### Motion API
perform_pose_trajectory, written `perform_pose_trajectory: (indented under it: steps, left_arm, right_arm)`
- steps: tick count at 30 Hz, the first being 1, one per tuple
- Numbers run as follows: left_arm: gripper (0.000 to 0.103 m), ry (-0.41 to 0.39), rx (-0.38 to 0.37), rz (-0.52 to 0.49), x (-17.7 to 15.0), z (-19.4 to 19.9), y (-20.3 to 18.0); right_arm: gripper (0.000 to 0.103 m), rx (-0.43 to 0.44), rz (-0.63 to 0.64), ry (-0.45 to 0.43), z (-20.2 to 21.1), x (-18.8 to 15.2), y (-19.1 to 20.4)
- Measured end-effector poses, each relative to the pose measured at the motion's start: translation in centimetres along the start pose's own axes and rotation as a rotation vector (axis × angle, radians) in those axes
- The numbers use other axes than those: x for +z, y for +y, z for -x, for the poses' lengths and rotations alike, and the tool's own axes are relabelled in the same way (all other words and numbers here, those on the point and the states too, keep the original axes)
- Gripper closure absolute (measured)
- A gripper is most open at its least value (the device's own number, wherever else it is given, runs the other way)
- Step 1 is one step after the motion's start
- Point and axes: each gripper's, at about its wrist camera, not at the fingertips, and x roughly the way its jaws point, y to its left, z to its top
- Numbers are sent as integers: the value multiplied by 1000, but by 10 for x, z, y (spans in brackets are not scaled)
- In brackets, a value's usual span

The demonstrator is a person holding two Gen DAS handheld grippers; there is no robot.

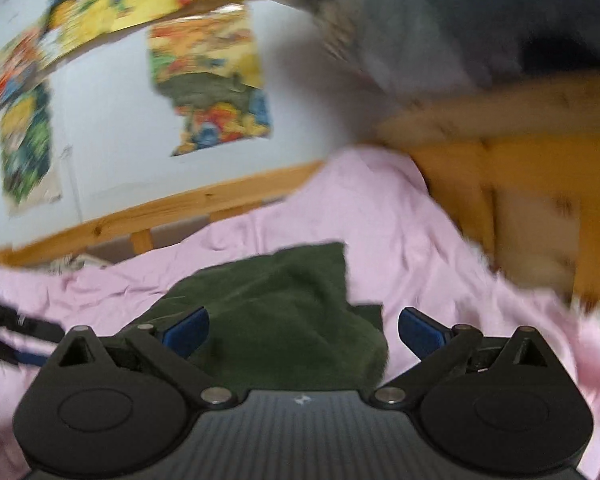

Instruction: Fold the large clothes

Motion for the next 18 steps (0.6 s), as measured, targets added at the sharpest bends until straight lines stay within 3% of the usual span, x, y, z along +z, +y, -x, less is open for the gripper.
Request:
perform_pose_trajectory:
  steps: [3,5,8,10,14,18]
  left_arm:
    - [1,-51,-66,36,-8,-6,8]
    - [1,-74,-87,59,-9,-11,10]
    - [1,-77,-144,18,-2,-17,4]
    - [1,-76,-181,10,1,-22,3]
    - [1,17,-229,15,0,-41,3]
    - [1,143,-290,37,-10,-58,3]
  right_arm:
    - [0,36,-226,60,-19,0,-29]
    - [0,58,-312,83,-32,0,-41]
    - [0,67,-301,97,-53,10,-46]
    - [0,29,-279,109,-65,15,-49]
    - [0,80,-342,205,-87,8,-59]
    - [0,129,-305,188,-84,-3,-49]
